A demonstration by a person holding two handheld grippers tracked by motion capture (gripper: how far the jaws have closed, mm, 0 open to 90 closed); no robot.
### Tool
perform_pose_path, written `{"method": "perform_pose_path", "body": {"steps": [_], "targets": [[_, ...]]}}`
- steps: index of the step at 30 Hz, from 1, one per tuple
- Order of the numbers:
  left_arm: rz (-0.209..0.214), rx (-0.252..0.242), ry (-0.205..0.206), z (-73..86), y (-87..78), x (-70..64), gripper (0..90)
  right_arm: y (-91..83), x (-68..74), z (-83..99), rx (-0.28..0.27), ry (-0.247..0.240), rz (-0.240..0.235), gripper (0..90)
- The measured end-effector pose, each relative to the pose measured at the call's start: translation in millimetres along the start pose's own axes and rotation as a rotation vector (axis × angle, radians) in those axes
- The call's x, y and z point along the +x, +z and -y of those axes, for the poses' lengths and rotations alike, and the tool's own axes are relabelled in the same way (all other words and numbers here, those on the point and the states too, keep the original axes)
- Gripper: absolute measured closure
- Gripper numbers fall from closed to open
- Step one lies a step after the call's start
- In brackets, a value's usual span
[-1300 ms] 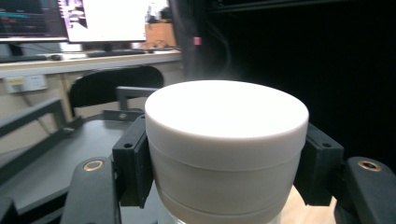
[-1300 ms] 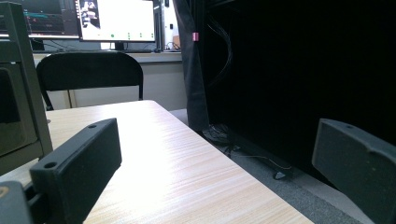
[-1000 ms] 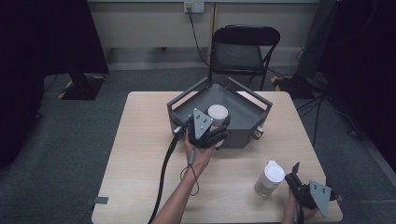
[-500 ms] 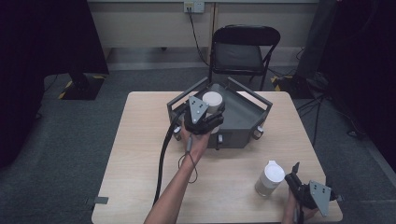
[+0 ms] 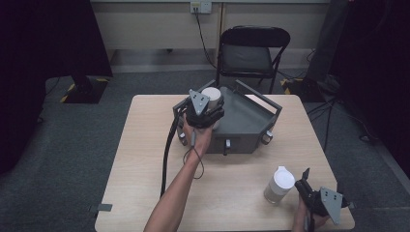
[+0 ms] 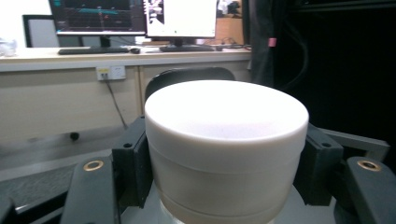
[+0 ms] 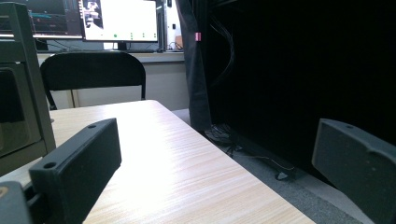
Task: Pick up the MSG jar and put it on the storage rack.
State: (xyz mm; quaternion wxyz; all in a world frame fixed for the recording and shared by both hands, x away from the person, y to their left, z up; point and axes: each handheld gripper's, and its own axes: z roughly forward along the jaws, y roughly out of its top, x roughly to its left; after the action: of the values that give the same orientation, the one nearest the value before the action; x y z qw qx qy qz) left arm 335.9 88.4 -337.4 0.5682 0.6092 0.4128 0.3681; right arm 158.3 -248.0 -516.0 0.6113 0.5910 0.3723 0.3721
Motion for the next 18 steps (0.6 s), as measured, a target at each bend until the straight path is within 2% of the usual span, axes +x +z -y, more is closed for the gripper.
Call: {"method": "perform_pose_path", "body": {"steps": [8,12,18], "targets": [[-0.019,0.018,0.009,4.1,2.9,-2.2,34.5,0.0,-0.1,0.0,0.000,0.000,0.000,0.0],[-0.030,0.015,-0.015,8.3,1.4,-1.9,34.5,0.0,-0.1,0.0,0.000,0.000,0.000,0.0],[-0.045,0.010,0.003,10.4,0.1,-4.1,34.4,-0.1,0.1,-0.1,0.000,0.000,0.000,0.0]]}}
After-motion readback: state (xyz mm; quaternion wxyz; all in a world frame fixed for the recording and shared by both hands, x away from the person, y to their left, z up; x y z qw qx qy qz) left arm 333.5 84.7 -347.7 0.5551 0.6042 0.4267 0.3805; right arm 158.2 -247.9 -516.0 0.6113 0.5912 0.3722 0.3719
